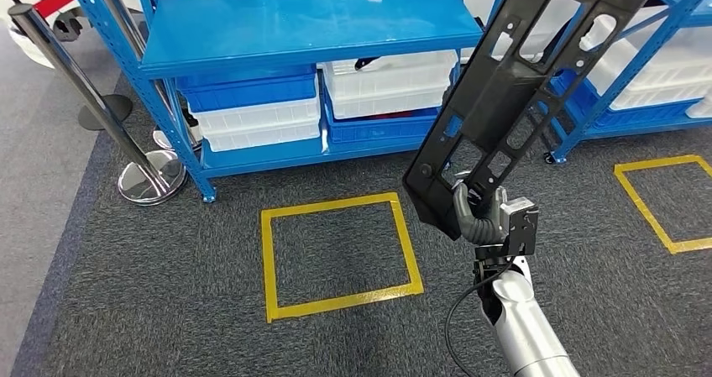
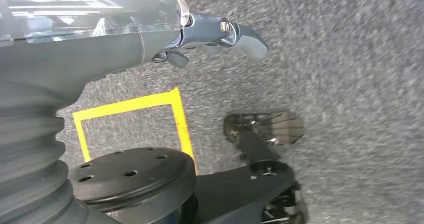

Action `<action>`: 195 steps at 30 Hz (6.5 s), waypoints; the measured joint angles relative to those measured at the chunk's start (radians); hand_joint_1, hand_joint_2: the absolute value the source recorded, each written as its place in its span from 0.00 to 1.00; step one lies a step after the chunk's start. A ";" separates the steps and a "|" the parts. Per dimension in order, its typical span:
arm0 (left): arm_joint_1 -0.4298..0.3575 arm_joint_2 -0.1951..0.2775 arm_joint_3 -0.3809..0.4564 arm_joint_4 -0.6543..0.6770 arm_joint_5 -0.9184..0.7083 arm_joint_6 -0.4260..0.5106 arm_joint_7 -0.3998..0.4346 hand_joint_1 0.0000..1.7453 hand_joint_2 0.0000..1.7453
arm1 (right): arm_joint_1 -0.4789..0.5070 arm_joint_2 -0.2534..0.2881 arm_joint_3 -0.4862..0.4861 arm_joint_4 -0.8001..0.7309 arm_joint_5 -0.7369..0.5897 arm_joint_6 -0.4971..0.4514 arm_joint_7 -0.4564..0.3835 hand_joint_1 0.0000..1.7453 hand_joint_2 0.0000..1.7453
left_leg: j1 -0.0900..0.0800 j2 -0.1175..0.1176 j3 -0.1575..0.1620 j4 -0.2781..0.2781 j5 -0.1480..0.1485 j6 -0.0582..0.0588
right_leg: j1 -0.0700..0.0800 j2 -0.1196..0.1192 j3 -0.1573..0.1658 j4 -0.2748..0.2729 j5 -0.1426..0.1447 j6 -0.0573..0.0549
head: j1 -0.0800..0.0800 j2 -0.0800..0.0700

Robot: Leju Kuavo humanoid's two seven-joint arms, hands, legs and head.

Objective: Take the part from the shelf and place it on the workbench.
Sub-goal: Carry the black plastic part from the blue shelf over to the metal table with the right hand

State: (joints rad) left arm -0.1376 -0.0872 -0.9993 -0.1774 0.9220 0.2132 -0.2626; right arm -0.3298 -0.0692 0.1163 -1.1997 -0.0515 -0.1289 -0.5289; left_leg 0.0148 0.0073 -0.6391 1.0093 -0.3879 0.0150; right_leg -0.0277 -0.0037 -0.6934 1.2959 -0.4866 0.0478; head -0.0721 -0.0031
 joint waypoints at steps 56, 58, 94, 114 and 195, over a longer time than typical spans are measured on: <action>0.048 0.025 -0.061 0.011 0.037 -0.023 0.036 0.00 1.00 | -0.222 -0.090 -0.028 0.095 0.048 -0.010 0.012 1.00 1.00 | -0.001 -0.031 0.100 -0.023 -0.068 0.008 | 0.017 0.077 0.000 -0.194 0.046 -0.030 | 0.000 0.000; 0.051 0.026 -0.056 0.011 0.041 -0.027 0.036 0.00 1.00 | -0.232 -0.090 -0.028 0.098 0.052 -0.012 0.014 1.00 1.00 | -0.004 -0.004 0.097 -0.026 -0.065 0.012 | 0.015 0.025 -0.056 -0.074 -0.017 -0.022 | 0.000 0.000; -0.001 0.018 -0.108 0.012 -0.043 -0.044 0.110 0.00 1.00 | -0.393 -0.057 -0.026 0.133 0.152 -0.053 0.109 1.00 1.00 | -0.006 0.070 0.086 -0.009 -0.076 -0.001 | 0.012 -0.039 -0.001 -0.161 0.050 -0.013 | 0.000 0.000; -0.003 0.025 -0.129 0.013 -0.051 -0.041 0.122 0.00 1.00 | -0.418 -0.026 -0.026 0.131 0.164 -0.048 0.115 1.00 1.00 | -0.005 -0.072 0.064 0.007 -0.076 -0.012 | 0.015 0.157 0.032 -0.269 0.089 -0.043 | 0.000 0.000; 0.036 0.006 -0.155 0.014 0.011 0.025 0.114 0.00 1.00 | -0.691 -0.145 0.292 0.635 1.502 -0.528 0.490 1.00 1.00 | -0.007 0.018 0.013 0.180 -0.200 -0.033 | 0.018 0.003 0.050 -0.284 0.085 -0.054 | 0.000 0.000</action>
State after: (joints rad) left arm -0.1017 -0.0815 -1.1538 -0.1629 0.9333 0.2380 -0.1486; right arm -1.0211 -0.2144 0.4082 -0.5650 1.4506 -0.6569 -0.0391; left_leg 0.0076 0.0252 -0.6262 1.1890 -0.5883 -0.0177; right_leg -0.0097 -0.0007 -0.6435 1.0119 -0.4019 -0.0061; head -0.0721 -0.0031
